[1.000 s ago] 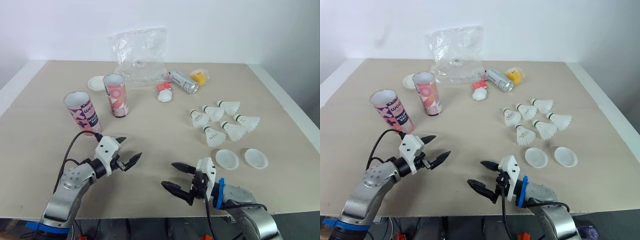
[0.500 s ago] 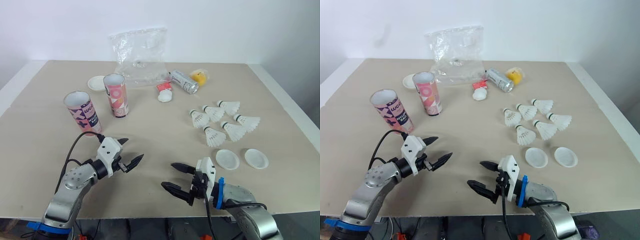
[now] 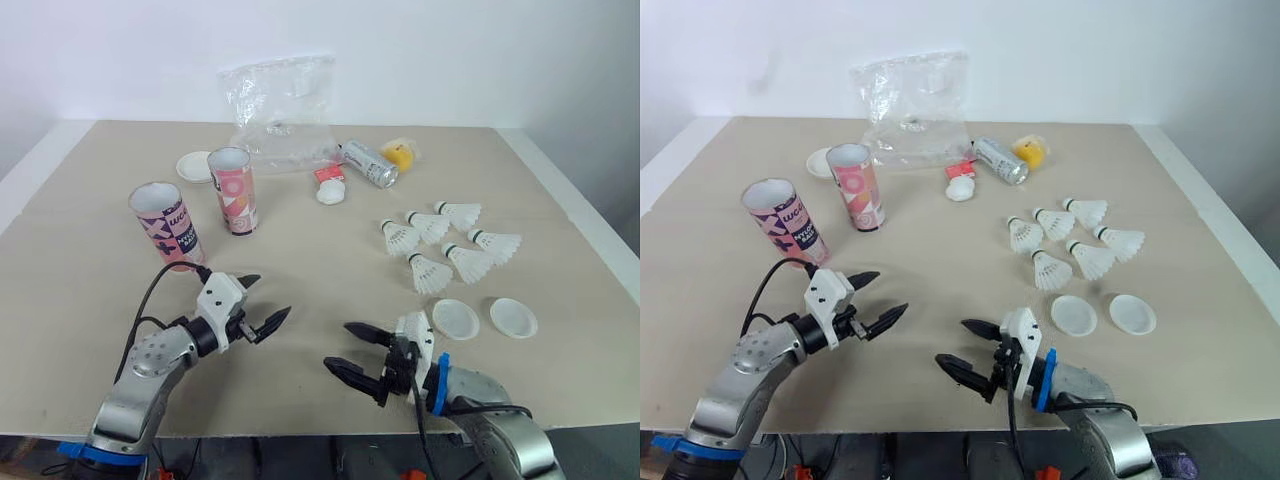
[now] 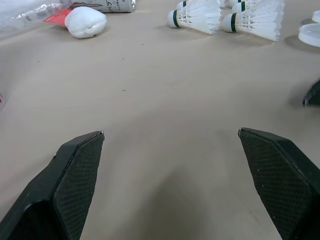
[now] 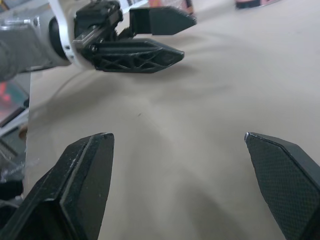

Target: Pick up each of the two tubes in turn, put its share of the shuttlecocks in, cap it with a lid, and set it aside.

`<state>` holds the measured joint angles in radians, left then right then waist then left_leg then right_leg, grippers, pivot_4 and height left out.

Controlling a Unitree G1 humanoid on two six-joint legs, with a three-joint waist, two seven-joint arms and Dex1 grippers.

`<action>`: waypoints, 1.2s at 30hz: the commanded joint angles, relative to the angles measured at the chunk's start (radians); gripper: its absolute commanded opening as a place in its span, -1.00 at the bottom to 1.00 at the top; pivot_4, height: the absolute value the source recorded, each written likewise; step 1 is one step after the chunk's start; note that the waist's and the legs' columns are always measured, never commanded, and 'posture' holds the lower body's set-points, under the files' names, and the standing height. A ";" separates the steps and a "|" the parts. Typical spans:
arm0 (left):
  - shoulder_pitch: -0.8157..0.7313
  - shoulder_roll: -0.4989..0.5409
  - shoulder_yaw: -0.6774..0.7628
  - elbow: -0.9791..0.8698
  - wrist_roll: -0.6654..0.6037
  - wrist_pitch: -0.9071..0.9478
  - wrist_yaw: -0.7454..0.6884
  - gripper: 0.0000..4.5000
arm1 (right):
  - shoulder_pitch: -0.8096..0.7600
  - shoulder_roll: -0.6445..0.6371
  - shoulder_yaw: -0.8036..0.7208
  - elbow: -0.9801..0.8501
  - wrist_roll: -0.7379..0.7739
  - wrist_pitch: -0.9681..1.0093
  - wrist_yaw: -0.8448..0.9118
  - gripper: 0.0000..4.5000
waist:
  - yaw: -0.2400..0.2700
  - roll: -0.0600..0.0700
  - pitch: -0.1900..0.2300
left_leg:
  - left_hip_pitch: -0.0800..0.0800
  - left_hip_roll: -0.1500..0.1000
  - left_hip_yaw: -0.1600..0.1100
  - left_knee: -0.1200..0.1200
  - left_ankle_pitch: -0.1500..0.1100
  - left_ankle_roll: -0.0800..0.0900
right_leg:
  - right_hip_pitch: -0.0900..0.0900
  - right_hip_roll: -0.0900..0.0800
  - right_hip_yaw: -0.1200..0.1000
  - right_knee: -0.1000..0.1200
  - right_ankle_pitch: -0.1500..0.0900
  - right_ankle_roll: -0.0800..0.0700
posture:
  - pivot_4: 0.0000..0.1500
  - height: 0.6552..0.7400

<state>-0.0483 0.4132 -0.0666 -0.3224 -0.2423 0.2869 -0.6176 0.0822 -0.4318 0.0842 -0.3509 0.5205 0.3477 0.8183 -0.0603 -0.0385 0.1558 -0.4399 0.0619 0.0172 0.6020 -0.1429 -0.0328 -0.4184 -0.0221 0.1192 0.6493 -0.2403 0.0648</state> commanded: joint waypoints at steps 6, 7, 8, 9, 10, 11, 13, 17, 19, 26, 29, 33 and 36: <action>-0.028 -0.081 0.059 -0.017 0.033 -0.006 0.163 1.00 | -0.340 -0.098 -0.063 0.034 0.129 0.101 0.120 0.99 | 0.002 0.001 0.001 | 0.000 0.000 -0.001 0.001 0.001 0.002 | 0.001 0.001 -0.001 0.000 0.001 0.001 | 1.00 1.00; -0.026 -0.093 0.070 -0.021 0.032 -0.001 0.185 1.00 | -0.380 -0.095 -0.054 0.068 0.128 0.102 0.141 0.99 | 0.002 0.001 0.001 | 0.001 0.000 -0.002 0.001 0.002 0.002 | 0.002 0.001 -0.002 0.000 0.001 0.001 | 1.00 1.00; -0.021 -0.106 0.084 -0.029 0.032 0.003 0.210 1.00 | -0.421 -0.092 -0.044 0.104 0.127 0.105 0.169 0.99 | 0.003 0.001 0.001 | 0.001 0.000 -0.003 0.001 0.002 0.003 | 0.002 0.002 -0.002 0.000 0.001 0.000 | 1.00 1.00; -0.013 -0.120 0.098 -0.040 0.028 0.011 0.235 1.00 | -0.462 -0.091 -0.030 0.147 0.120 0.101 0.202 0.99 | 0.003 0.001 0.001 | 0.000 0.000 -0.003 0.001 0.002 0.003 | 0.002 0.002 -0.002 0.000 0.001 0.000 | 1.00 1.00; -0.007 -0.129 0.107 -0.048 0.024 0.017 0.253 1.00 | -0.491 -0.090 -0.020 0.177 0.113 0.096 0.228 0.99 | 0.002 0.002 0.001 | 0.000 0.000 -0.003 0.001 0.002 0.003 | 0.002 0.002 -0.002 0.000 0.001 0.000 | 1.00 1.00; -0.004 -0.136 0.111 -0.053 0.024 0.021 0.263 1.00 | -0.506 -0.091 -0.015 0.198 0.109 0.092 0.245 0.99 | 0.004 0.002 0.001 | 0.000 0.000 -0.002 0.001 0.002 0.003 | 0.002 0.001 -0.002 0.000 0.001 0.000 | 1.00 1.00; 0.033 -0.170 0.139 -0.082 0.035 0.033 0.333 1.00 | -0.601 -0.079 0.007 0.329 0.072 0.048 0.318 0.99 | 0.008 0.002 0.001 | -0.001 0.000 -0.003 0.001 0.002 0.003 | 0.002 0.002 -0.002 0.000 0.000 0.001 | 1.00 1.00; 0.079 -0.223 0.175 -0.119 0.052 0.044 0.427 1.00 | -0.713 -0.069 0.040 0.523 -0.008 -0.077 0.436 0.99 | 0.013 0.001 0.001 | -0.001 0.000 -0.002 0.001 0.001 0.003 | 0.002 0.002 -0.002 0.000 0.000 0.001 | 1.00 1.00; 0.087 -0.239 0.183 -0.130 0.061 0.052 0.465 1.00 | -0.754 -0.059 0.045 0.608 -0.043 -0.151 0.485 0.99 | 0.017 0.002 0.001 | -0.001 0.000 -0.005 0.001 0.001 0.003 | 0.002 0.004 -0.003 0.000 0.000 0.001 | 1.00 1.00; 0.092 -0.270 0.230 -0.153 0.067 0.096 0.551 1.00 | -0.858 -0.037 0.059 0.837 -0.144 -0.355 0.620 0.99 | 0.013 0.002 0.002 | 0.000 0.000 -0.005 0.003 0.001 0.003 | 0.004 0.003 -0.003 0.000 0.001 0.001 | 1.00 1.00; 0.089 -0.274 0.258 -0.146 0.054 0.106 0.565 1.00 | -0.873 -0.023 0.048 0.867 -0.149 -0.370 0.633 0.99 | 0.013 0.002 0.002 | 0.000 0.000 -0.005 0.003 0.001 0.002 | 0.004 0.003 -0.003 0.000 0.002 0.001 | 1.00 1.00; 0.048 -0.270 0.304 -0.092 0.042 0.109 0.581 1.00 | -0.871 -0.010 0.044 0.864 -0.154 -0.374 0.637 0.99 | 0.013 0.002 0.002 | 0.000 0.000 -0.005 0.003 0.001 0.002 | 0.004 0.003 -0.003 0.000 0.001 0.001 | 1.00 1.00; 0.016 -0.260 0.317 -0.052 0.039 0.108 0.577 1.00 | -0.870 -0.006 0.039 0.867 -0.159 -0.381 0.634 0.99 | 0.014 0.002 0.002 | 0.000 0.000 -0.005 0.003 0.001 0.002 | 0.004 0.003 -0.003 0.000 0.001 0.001 | 1.00 1.00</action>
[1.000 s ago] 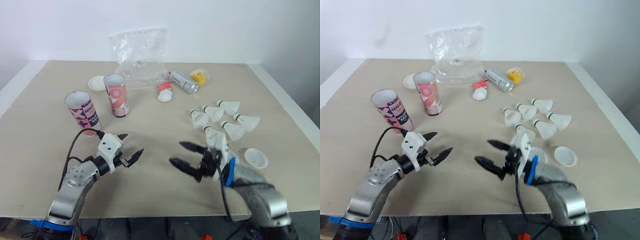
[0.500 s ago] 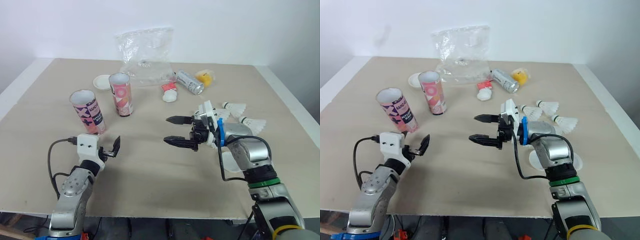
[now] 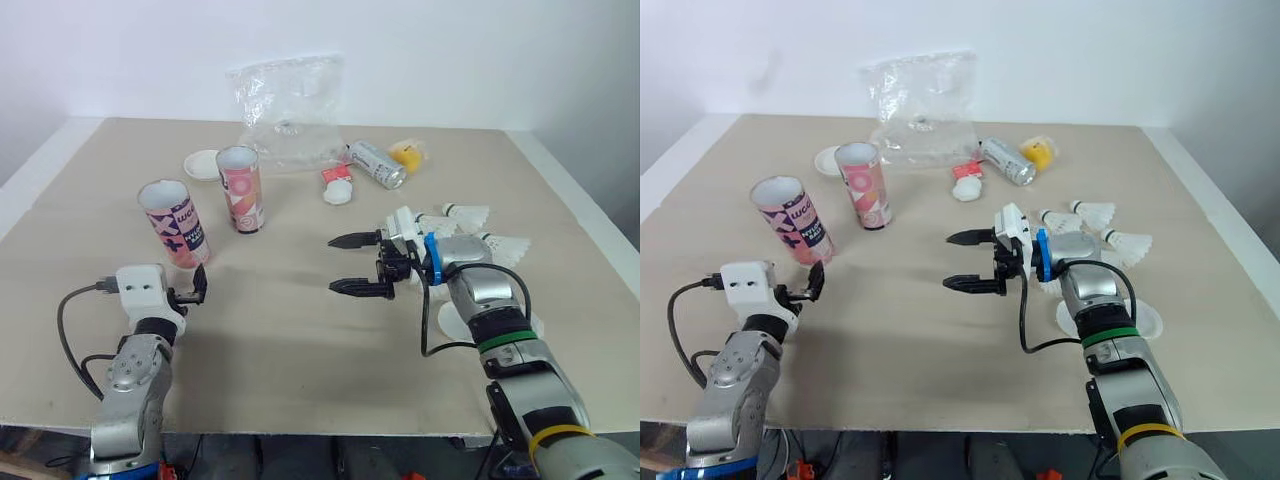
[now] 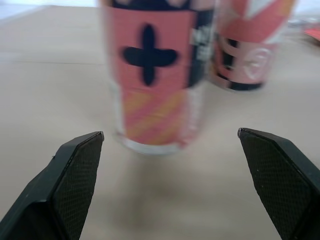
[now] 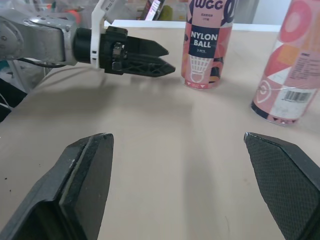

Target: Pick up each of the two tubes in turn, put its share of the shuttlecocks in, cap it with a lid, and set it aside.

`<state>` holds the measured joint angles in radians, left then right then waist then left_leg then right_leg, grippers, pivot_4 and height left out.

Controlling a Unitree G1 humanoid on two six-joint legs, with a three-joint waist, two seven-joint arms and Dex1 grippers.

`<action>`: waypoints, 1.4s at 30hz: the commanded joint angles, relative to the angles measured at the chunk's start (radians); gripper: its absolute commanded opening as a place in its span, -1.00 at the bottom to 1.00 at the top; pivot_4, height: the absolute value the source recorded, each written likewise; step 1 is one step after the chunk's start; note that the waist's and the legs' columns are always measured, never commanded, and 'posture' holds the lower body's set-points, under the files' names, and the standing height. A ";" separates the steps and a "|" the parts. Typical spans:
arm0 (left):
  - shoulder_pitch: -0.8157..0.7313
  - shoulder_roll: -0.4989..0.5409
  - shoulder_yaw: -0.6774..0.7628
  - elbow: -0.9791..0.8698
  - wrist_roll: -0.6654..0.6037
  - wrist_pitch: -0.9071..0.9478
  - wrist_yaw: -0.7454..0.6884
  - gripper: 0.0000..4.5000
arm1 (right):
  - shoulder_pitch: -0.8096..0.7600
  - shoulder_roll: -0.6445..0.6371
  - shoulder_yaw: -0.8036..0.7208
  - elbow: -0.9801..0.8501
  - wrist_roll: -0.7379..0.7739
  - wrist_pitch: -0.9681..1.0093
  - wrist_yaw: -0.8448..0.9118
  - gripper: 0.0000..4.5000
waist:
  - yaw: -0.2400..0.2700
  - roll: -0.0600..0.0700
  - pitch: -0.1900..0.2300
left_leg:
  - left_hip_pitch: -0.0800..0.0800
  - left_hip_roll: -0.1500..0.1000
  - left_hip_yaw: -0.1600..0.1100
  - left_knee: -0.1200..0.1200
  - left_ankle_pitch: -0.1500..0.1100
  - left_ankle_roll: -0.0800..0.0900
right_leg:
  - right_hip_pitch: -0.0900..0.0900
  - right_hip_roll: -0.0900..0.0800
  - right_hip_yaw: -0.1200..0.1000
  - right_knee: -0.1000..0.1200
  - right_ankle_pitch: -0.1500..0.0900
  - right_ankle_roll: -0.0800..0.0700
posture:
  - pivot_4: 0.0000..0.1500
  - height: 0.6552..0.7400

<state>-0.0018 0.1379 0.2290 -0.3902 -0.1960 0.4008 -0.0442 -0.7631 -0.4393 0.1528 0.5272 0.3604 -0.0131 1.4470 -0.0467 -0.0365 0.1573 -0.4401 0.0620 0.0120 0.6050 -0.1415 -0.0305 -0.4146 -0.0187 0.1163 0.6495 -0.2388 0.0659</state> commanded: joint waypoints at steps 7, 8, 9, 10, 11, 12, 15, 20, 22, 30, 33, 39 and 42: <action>-0.116 0.048 0.036 0.148 -0.018 -0.021 -0.027 1.00 | -0.017 0.008 -0.035 -0.030 -0.004 -0.015 -0.016 0.99 | 0.000 0.000 0.000 | 0.000 0.000 0.000 0.000 0.000 0.000 | 0.000 0.001 0.000 0.000 0.000 0.000 | 1.00 1.00; -0.123 0.057 0.031 0.159 -0.017 -0.021 -0.037 1.00 | -0.015 0.008 -0.035 -0.034 -0.004 -0.012 -0.018 0.99 | 0.000 0.000 0.000 | 0.000 0.000 0.000 0.000 0.000 0.000 | 0.000 0.000 0.000 0.000 0.000 0.000 | 1.00 1.00; -0.130 0.068 0.025 0.175 -0.016 -0.022 -0.050 1.00 | -0.012 0.007 -0.035 -0.039 -0.004 -0.009 -0.020 0.99 | 0.000 0.000 0.000 | 0.000 0.000 0.000 0.000 0.000 0.000 | 0.000 0.000 0.000 0.000 0.000 0.000 | 1.00 1.00; -0.135 0.077 0.022 0.187 -0.014 -0.024 -0.060 1.00 | -0.010 0.007 -0.035 -0.043 -0.004 -0.008 -0.022 0.99 | 0.000 0.000 0.000 | 0.000 0.000 0.000 0.000 0.000 0.000 | 0.000 0.000 0.000 0.000 0.000 0.000 | 1.00 1.00; -0.143 0.086 0.022 0.200 -0.011 -0.027 -0.068 1.00 | -0.009 0.006 -0.036 -0.046 -0.004 -0.005 -0.025 0.99 | 0.000 0.000 0.000 | 0.000 0.000 0.000 -0.001 0.000 0.000 | 0.000 0.000 0.000 0.000 0.000 0.000 | 1.00 1.00; -0.149 0.092 0.023 0.211 -0.011 -0.029 -0.073 1.00 | -0.009 0.006 -0.037 -0.048 -0.003 -0.003 -0.027 0.99 | 0.000 0.000 0.000 | 0.000 0.000 -0.001 -0.001 0.000 0.000 | 0.000 0.001 0.000 0.000 0.000 0.000 | 1.00 1.00; -0.169 0.116 0.014 0.244 -0.007 -0.049 -0.103 1.00 | -0.011 0.005 -0.038 -0.050 -0.002 -0.001 -0.032 0.99 | 0.000 0.000 0.000 | 0.000 0.000 -0.001 -0.001 0.000 0.000 | 0.000 0.001 -0.001 0.000 0.000 0.000 | 1.00 1.00; -0.208 0.143 0.007 0.307 -0.001 -0.082 -0.132 1.00 | -0.014 0.012 -0.037 -0.049 -0.003 0.000 -0.041 0.99 | 0.000 0.000 0.000 | 0.000 0.000 -0.001 -0.001 0.000 0.000 | 0.000 0.000 -0.001 0.000 0.000 0.000 | 1.00 1.00; -0.223 0.151 0.006 0.331 -0.001 -0.093 -0.144 1.00 | -0.013 0.015 -0.035 -0.050 -0.004 0.000 -0.044 0.99 | 0.000 0.000 0.000 | 0.000 0.000 -0.001 -0.001 0.000 0.000 | 0.000 0.000 -0.001 0.000 0.000 0.000 | 1.00 1.00; -0.289 0.188 0.002 0.463 0.004 -0.135 -0.200 1.00 | -0.015 0.021 -0.034 -0.056 -0.006 0.004 -0.049 0.99 | 0.000 0.000 0.000 | 0.000 0.000 -0.001 -0.001 0.000 0.000 | 0.000 0.000 -0.001 0.000 0.001 0.003 | 1.00 1.00; -0.343 0.207 -0.006 0.551 0.005 -0.153 -0.235 1.00 | -0.018 0.019 -0.033 -0.061 -0.006 0.009 -0.050 0.99 | 0.000 0.000 0.000 | 0.000 0.000 -0.001 -0.001 0.000 0.000 | 0.000 0.001 -0.001 0.000 0.001 0.003 | 1.00 1.00; -0.427 0.225 -0.011 0.671 0.000 -0.186 -0.281 1.00 | -0.017 0.013 -0.035 -0.070 -0.006 0.015 -0.054 0.99 | 0.000 0.000 0.000 | 0.000 0.000 -0.001 -0.002 0.000 -0.001 | 0.000 0.000 -0.002 0.000 0.002 0.004 | 1.00 1.00; -0.446 0.229 -0.025 0.701 0.002 -0.188 -0.304 1.00 | -0.010 0.008 -0.037 -0.079 -0.006 0.017 -0.058 0.99 | 0.001 0.000 0.000 | 0.000 0.000 -0.001 -0.002 0.000 -0.001 | -0.001 0.001 -0.002 0.000 0.002 0.004 | 1.00 1.00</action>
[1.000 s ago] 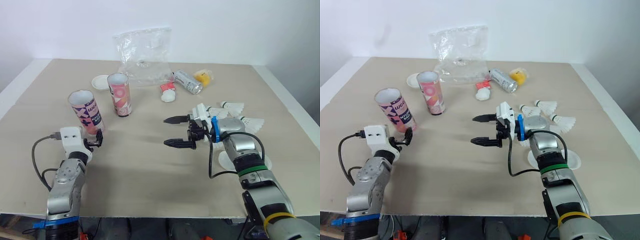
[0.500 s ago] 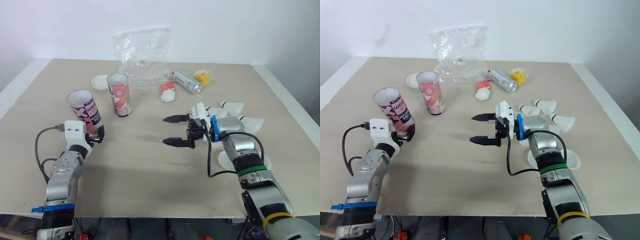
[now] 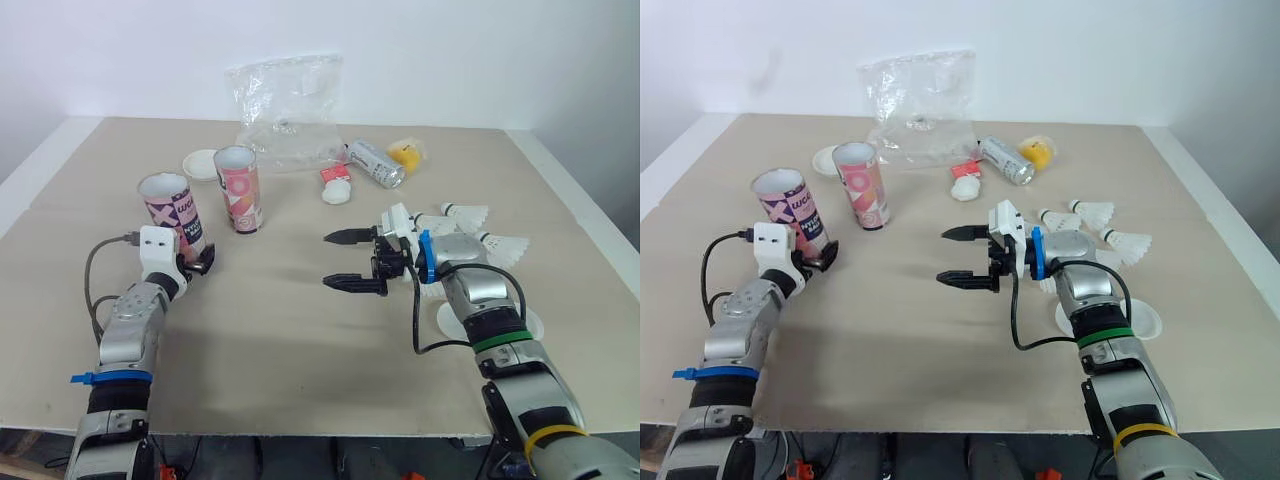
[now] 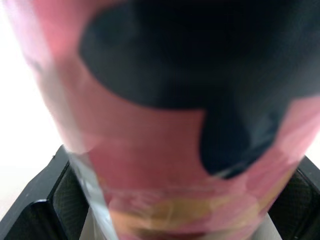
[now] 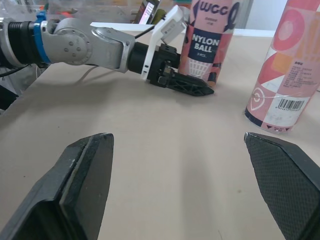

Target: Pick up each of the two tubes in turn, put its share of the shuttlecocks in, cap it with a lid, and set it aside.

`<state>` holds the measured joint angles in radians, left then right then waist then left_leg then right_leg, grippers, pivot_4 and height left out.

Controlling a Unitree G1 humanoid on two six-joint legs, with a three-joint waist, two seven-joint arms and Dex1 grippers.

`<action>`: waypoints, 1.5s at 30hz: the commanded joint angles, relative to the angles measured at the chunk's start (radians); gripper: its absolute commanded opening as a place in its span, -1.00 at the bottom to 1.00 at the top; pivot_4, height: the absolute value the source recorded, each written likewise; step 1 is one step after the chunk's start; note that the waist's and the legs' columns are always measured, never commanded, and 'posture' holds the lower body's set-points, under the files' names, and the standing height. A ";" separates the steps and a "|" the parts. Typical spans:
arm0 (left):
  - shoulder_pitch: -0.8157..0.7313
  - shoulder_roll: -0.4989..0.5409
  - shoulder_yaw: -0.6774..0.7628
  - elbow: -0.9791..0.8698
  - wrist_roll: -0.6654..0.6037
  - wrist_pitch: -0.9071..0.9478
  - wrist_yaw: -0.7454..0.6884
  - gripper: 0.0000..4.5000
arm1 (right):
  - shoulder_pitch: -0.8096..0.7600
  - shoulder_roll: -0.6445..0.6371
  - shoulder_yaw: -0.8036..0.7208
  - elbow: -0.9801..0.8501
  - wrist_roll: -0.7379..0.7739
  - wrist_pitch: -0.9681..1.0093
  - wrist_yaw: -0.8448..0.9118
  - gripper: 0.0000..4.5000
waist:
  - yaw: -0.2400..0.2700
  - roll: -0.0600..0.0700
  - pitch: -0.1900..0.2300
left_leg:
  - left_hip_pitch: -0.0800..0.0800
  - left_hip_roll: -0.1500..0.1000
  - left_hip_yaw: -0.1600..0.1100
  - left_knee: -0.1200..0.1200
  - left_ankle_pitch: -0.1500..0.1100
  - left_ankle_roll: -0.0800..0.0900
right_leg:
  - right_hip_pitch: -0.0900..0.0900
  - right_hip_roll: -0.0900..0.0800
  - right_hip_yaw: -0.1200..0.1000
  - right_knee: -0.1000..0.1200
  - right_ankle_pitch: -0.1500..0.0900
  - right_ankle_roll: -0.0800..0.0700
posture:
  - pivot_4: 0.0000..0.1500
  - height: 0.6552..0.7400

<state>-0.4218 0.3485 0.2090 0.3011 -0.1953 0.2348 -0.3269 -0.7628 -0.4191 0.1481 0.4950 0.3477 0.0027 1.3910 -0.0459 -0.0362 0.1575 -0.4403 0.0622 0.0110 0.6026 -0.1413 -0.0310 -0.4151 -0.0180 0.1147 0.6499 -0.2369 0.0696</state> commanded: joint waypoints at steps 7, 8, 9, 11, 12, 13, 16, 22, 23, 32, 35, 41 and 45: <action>-0.020 0.026 -0.010 0.026 0.003 -0.021 -0.039 1.00 | 0.008 -0.019 -0.034 -0.072 0.010 0.008 -0.011 0.99 | 0.000 0.000 0.000 | 0.000 0.000 0.000 0.000 0.000 0.000 | 0.000 0.000 0.000 0.000 0.000 0.000 | 1.00 1.00; -0.020 0.027 -0.009 0.029 0.000 -0.021 -0.042 1.00 | 0.010 -0.019 -0.034 -0.075 0.011 0.009 -0.012 0.99 | 0.000 0.000 0.000 | 0.000 0.000 0.000 0.000 0.000 0.000 | 0.000 0.000 0.000 0.000 0.000 0.000 | 1.00 1.00; -0.020 0.028 -0.007 0.029 -0.003 -0.021 -0.045 1.00 | 0.012 -0.020 -0.034 -0.078 0.011 0.010 -0.013 0.99 | 0.000 0.000 0.000 | 0.000 0.000 0.000 0.000 0.000 0.000 | 0.000 0.000 0.000 0.000 0.000 0.000 | 1.00 1.00; -0.019 0.030 -0.003 0.028 -0.007 -0.021 -0.047 1.00 | 0.015 -0.020 -0.035 -0.080 0.011 0.011 -0.015 0.99 | 0.000 0.000 0.000 | 0.000 0.000 0.000 0.000 0.000 0.000 | 0.000 0.000 0.000 0.000 0.000 0.000 | 1.00 1.00; -0.019 0.029 0.001 0.028 -0.011 -0.021 -0.046 1.00 | 0.015 -0.020 -0.035 -0.081 0.011 0.011 -0.016 0.99 | 0.000 0.000 0.000 | 0.000 0.000 0.000 0.000 0.000 0.000 | 0.000 0.000 0.000 0.000 0.000 0.000 | 1.00 1.00; -0.018 0.029 0.004 0.028 -0.014 -0.020 -0.045 1.00 | 0.016 -0.019 -0.034 -0.081 0.011 0.010 -0.018 0.99 | 0.000 0.000 0.000 | 0.000 0.000 0.000 0.000 0.000 0.000 | 0.000 0.000 0.000 0.000 0.000 0.000 | 1.00 1.00; -0.012 0.031 0.008 0.023 -0.019 -0.025 -0.053 1.00 | 0.019 -0.018 -0.033 -0.085 0.012 0.011 -0.020 0.99 | 0.000 0.000 0.000 | 0.000 0.000 0.000 0.000 0.000 0.000 | 0.000 0.000 0.000 0.000 0.000 0.000 | 1.00 1.00; 0.014 0.034 0.010 0.004 -0.035 -0.050 -0.088 1.00 | 0.031 -0.020 -0.030 -0.098 0.012 0.019 -0.020 0.99 | 0.000 0.000 0.000 | 0.000 0.000 0.000 0.000 0.000 0.000 | 0.000 0.000 0.000 0.000 0.000 0.000 | 1.00 1.00; 0.020 0.033 0.012 -0.002 -0.038 -0.066 -0.094 1.00 | 0.034 -0.021 -0.030 -0.102 0.013 0.021 -0.021 0.99 | 0.000 0.000 0.000 | 0.000 0.000 0.000 0.000 0.000 0.000 | 0.000 0.000 0.000 0.000 0.000 0.000 | 1.00 1.00; 0.040 0.018 0.020 -0.011 -0.052 -0.199 -0.108 1.00 | 0.042 -0.024 -0.031 -0.115 0.012 0.034 -0.022 0.99 | 0.001 0.000 0.000 | 0.000 0.000 0.000 0.000 0.000 0.000 | 0.000 0.000 0.000 0.000 0.000 0.000 | 1.00 1.00; 0.039 0.020 0.019 -0.002 -0.053 -0.217 -0.108 1.00 | 0.042 -0.026 -0.032 -0.116 0.012 0.037 -0.022 0.99 | 0.001 0.000 0.000 | 0.000 0.000 0.000 0.000 0.000 0.000 | 0.000 0.000 0.000 0.000 0.000 0.000 | 1.00 1.00; 0.003 0.028 0.019 0.067 -0.060 -0.199 -0.110 1.00 | 0.047 -0.029 -0.031 -0.120 0.011 0.043 -0.026 0.99 | 0.001 0.000 0.000 | 0.000 0.000 0.000 0.000 0.000 0.000 | 0.000 0.000 0.000 0.000 0.000 0.000 | 1.00 1.00; -0.013 0.028 0.010 0.095 -0.050 -0.197 -0.111 1.00 | 0.054 -0.030 -0.030 -0.129 0.012 0.048 -0.028 0.99 | 0.001 0.000 0.000 | 0.000 0.000 0.000 0.000 0.000 0.000 | 0.000 0.000 0.000 0.000 0.000 0.000 | 1.00 1.00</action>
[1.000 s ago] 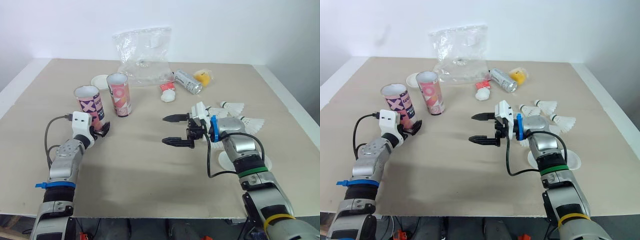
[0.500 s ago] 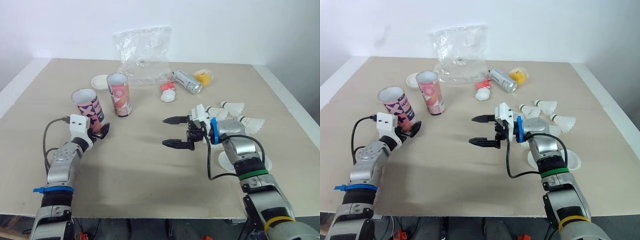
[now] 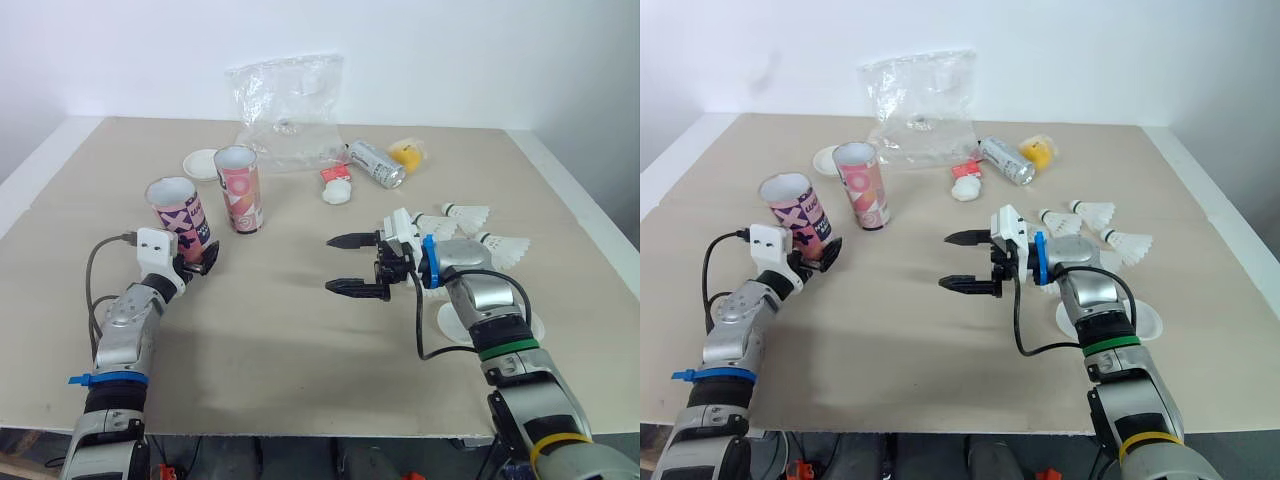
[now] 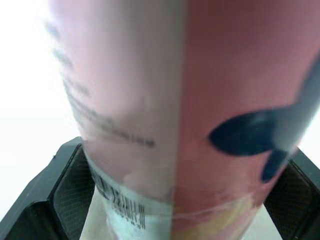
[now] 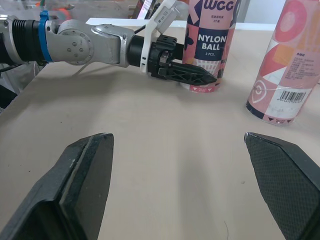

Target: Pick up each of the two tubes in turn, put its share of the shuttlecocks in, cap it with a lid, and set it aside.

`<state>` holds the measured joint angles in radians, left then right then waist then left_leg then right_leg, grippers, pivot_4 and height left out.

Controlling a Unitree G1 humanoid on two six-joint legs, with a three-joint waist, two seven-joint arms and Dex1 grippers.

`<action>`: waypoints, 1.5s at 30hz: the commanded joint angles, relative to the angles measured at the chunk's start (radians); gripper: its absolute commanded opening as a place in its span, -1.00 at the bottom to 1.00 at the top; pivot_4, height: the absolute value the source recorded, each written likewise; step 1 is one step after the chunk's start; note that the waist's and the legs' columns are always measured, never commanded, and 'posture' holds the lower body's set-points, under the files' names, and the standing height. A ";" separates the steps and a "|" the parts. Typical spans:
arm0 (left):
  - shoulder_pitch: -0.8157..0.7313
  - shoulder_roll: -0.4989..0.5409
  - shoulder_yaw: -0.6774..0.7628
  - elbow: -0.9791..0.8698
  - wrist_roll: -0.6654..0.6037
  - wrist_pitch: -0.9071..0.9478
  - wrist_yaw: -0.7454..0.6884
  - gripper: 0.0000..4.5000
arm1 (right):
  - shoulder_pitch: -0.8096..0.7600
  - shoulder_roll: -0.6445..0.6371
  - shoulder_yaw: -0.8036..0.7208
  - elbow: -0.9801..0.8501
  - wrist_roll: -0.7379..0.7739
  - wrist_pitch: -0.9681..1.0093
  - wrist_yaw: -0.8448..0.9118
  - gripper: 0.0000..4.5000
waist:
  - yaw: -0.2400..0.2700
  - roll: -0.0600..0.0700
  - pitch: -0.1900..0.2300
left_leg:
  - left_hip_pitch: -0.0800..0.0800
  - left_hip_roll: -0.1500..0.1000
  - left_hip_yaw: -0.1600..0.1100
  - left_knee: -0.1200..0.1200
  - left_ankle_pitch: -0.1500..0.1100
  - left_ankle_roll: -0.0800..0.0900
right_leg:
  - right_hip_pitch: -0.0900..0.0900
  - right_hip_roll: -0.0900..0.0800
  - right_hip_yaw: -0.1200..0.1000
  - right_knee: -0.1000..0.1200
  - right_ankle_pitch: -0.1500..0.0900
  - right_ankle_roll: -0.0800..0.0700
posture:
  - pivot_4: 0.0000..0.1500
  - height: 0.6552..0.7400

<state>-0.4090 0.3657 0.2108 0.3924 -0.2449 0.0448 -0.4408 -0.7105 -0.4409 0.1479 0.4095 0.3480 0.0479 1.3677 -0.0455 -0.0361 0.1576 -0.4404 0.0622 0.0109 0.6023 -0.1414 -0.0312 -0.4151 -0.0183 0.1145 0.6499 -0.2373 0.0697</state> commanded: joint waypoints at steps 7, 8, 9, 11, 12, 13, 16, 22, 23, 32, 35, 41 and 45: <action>-0.039 0.011 0.005 0.019 0.009 -0.034 0.001 0.77 | 0.002 -0.009 -0.031 -0.046 0.010 0.004 -0.007 1.00 | 0.000 0.000 0.000 | 0.000 0.000 0.000 0.000 0.000 0.000 | 0.000 0.000 0.000 0.000 0.000 0.000 | 1.00 1.00; -0.038 0.011 0.007 0.016 0.011 -0.036 0.005 0.67 | 0.002 -0.009 -0.031 -0.046 0.010 0.004 -0.007 1.00 | 0.000 0.000 0.000 | 0.000 0.000 0.000 0.000 0.000 0.000 | 0.000 0.000 0.000 0.000 0.000 0.000 | 1.00 1.00; -0.036 0.012 0.009 0.012 0.010 -0.037 0.006 0.67 | 0.002 -0.009 -0.031 -0.046 0.010 0.003 -0.007 1.00 | 0.000 0.000 0.000 | 0.000 0.000 0.000 0.000 0.000 0.000 | 0.000 0.000 0.000 0.000 0.000 0.000 | 1.00 1.00; -0.031 0.014 0.011 0.005 0.009 -0.038 0.004 0.67 | 0.003 -0.009 -0.032 -0.045 0.010 0.002 -0.008 1.00 | 0.000 0.000 0.000 | 0.000 0.000 0.000 0.000 0.000 0.000 | 0.000 0.000 0.000 0.000 0.000 0.000 | 1.00 1.00; -0.028 0.016 0.011 0.004 0.009 -0.038 0.004 0.67 | 0.003 -0.008 -0.032 -0.045 0.010 0.002 -0.008 1.00 | 0.000 0.000 0.000 | 0.000 0.000 0.000 0.000 0.000 0.000 | 0.000 0.000 0.000 0.000 0.000 0.000 | 1.00 1.00; -0.026 0.017 0.011 0.003 0.009 -0.038 0.003 0.67 | 0.003 -0.008 -0.032 -0.044 0.010 0.002 -0.008 1.00 | 0.000 0.000 0.000 | 0.000 0.000 0.000 0.000 0.000 0.000 | 0.000 0.000 0.000 0.000 0.000 0.000 | 1.00 1.00; -0.022 0.020 0.010 0.001 0.012 -0.040 0.004 0.67 | 0.006 -0.007 -0.032 -0.046 0.011 0.003 -0.009 1.00 | 0.000 0.000 0.000 | 0.000 0.000 0.000 0.000 0.000 0.000 | 0.000 0.000 0.000 0.000 0.000 0.000 | 1.00 1.00; -0.009 0.028 0.011 -0.007 0.012 -0.048 -0.004 0.67 | 0.025 -0.004 -0.030 -0.067 0.016 0.008 -0.019 1.00 | 0.000 0.000 0.000 | 0.000 0.000 0.000 0.000 0.000 0.000 | 0.000 0.000 0.000 0.000 0.000 0.000 | 1.00 1.00; -0.008 0.029 0.010 -0.007 0.012 -0.050 -0.006 0.67 | 0.026 -0.003 -0.030 -0.068 0.017 0.008 -0.021 1.00 | 0.000 0.000 0.000 | 0.000 0.000 0.000 0.000 0.000 0.000 | 0.000 0.000 0.000 0.000 0.000 0.000 | 1.00 1.00; -0.015 0.026 0.011 0.005 0.012 -0.054 -0.003 0.58 | 0.015 -0.002 -0.032 -0.055 0.013 0.006 -0.023 1.00 | 0.000 0.000 0.000 | 0.000 0.000 0.000 0.000 0.000 0.000 | 0.000 0.000 0.000 0.000 0.000 0.000 | 1.00 1.00; -0.015 0.030 0.011 0.006 0.021 -0.060 0.007 0.58 | 0.015 -0.004 -0.033 -0.056 0.014 0.007 -0.023 1.00 | 0.000 0.000 0.000 | 0.000 0.000 0.000 0.000 0.000 0.000 | 0.000 0.000 0.000 0.000 0.000 0.000 | 1.00 1.00; 0.019 0.061 -0.002 -0.055 0.035 -0.068 -0.027 0.58 | 0.079 -0.005 -0.068 -0.171 0.052 0.058 -0.090 1.00 | 0.000 0.000 0.000 | 0.000 0.000 0.000 -0.001 0.000 0.000 | -0.001 0.000 0.000 0.000 0.000 0.000 | 1.00 1.00; 0.074 0.117 -0.047 -0.174 0.045 -0.053 -0.110 0.58 | 0.191 -0.020 -0.108 -0.375 0.094 0.146 -0.187 1.00 | 0.001 0.000 0.000 | -0.002 0.000 -0.001 -0.001 -0.001 -0.002 | -0.001 0.000 0.000 0.001 0.000 -0.004 | 1.00 1.00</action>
<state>-0.3376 0.4585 0.1819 0.3022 -0.2042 0.0009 -0.5158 -0.5322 -0.4471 0.0759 0.1339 0.4086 0.1669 1.2185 -0.0447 -0.0361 0.1576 -0.4422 0.0623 0.0099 0.6009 -0.1429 -0.0334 -0.4165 -0.0183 0.1142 0.6506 -0.2375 0.0651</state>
